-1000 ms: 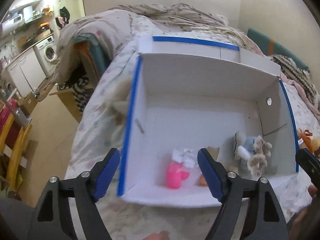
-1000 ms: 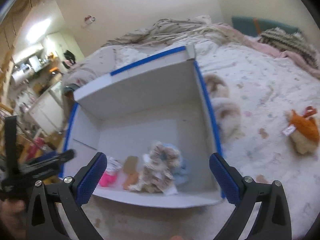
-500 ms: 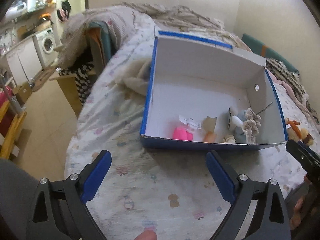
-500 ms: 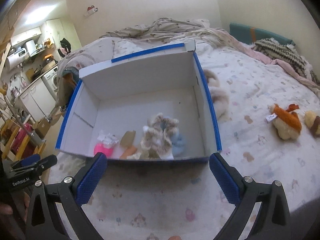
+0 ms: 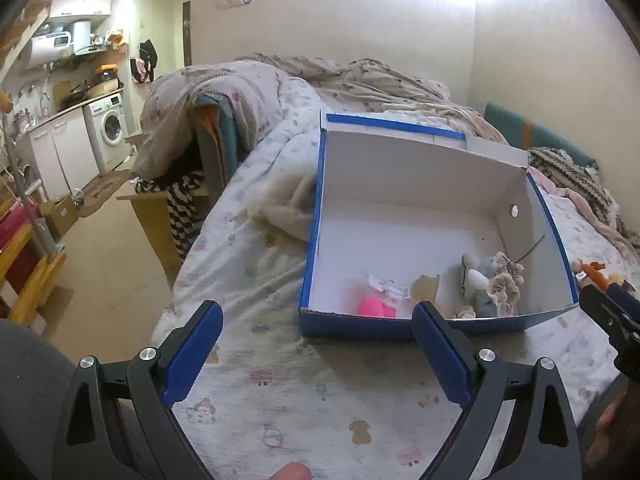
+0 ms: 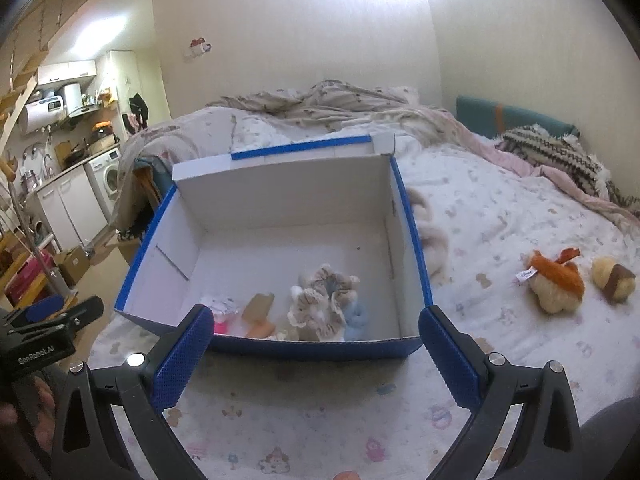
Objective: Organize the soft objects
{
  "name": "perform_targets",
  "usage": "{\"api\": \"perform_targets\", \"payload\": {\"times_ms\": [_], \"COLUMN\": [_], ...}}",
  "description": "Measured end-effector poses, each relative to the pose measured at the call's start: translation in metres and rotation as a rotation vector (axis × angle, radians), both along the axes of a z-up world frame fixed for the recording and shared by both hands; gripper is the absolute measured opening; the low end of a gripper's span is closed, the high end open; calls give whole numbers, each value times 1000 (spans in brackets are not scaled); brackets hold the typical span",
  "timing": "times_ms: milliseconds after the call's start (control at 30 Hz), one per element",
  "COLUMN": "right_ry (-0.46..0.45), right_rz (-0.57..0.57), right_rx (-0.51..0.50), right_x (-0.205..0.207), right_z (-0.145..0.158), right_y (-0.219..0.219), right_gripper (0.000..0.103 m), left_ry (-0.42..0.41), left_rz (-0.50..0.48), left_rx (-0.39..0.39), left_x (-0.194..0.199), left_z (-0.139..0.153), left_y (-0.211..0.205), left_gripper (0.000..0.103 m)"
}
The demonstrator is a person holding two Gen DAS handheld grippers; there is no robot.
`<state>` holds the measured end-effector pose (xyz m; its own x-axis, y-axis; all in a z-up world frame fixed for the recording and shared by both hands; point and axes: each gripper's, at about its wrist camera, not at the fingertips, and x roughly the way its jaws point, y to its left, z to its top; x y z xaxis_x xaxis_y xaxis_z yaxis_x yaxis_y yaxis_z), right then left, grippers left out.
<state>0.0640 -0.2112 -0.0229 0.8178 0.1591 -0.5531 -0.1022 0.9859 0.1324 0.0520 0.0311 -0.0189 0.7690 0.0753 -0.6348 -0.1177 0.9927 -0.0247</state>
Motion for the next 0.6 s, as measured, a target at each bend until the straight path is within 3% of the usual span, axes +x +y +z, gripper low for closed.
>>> {"api": "perform_targets", "payload": {"times_ms": [600], "right_ry": [-9], "right_rz": [4], "right_rx": [-21], "right_x": [-3], "right_z": [0], "right_y": [4], "right_gripper": [103], "left_ry": [2], "left_rz": [-36], "left_rx": [-9], "left_x": [-2], "left_z": [-3], "left_y": [-6], "left_gripper": [95]}}
